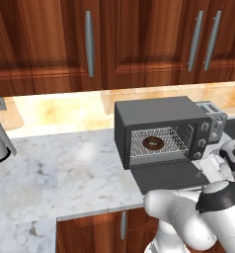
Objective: Pick up the bagel from the plate, place it on the toaster oven rack, close the door, and set the timer.
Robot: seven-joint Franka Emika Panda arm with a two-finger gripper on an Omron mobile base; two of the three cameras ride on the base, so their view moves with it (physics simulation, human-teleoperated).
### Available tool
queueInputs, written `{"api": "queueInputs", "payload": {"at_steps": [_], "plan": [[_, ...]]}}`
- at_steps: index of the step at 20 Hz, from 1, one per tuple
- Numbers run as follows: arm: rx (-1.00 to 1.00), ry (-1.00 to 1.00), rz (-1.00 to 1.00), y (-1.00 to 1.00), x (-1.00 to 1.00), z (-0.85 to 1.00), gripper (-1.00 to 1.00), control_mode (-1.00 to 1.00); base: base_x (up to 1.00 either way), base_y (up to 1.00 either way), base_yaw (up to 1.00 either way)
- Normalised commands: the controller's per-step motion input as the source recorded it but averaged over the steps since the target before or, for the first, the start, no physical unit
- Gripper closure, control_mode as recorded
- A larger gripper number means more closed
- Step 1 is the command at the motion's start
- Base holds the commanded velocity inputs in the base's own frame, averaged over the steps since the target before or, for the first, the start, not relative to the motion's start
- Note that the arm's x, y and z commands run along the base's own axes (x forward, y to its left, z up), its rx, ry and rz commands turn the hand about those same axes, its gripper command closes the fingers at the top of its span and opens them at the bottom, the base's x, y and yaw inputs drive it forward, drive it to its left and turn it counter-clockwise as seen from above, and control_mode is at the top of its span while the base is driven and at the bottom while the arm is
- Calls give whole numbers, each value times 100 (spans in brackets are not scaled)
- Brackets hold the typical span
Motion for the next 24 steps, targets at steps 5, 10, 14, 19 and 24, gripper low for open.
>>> {"api": "queueInputs", "payload": {"at_steps": [5,10,14,19,24], "plan": [[8,-13,-1,17,9,1,-100,-100,0,0,0],[7,-20,-7,39,28,12,-100,-100,0,0,0],[4,-17,-12,34,55,29,-100,-100,0,0,0],[2,-16,-16,28,68,66,-100,-100,0,0,0],[0,-15,-18,28,88,84,-100,-100,0,0,0]]}}
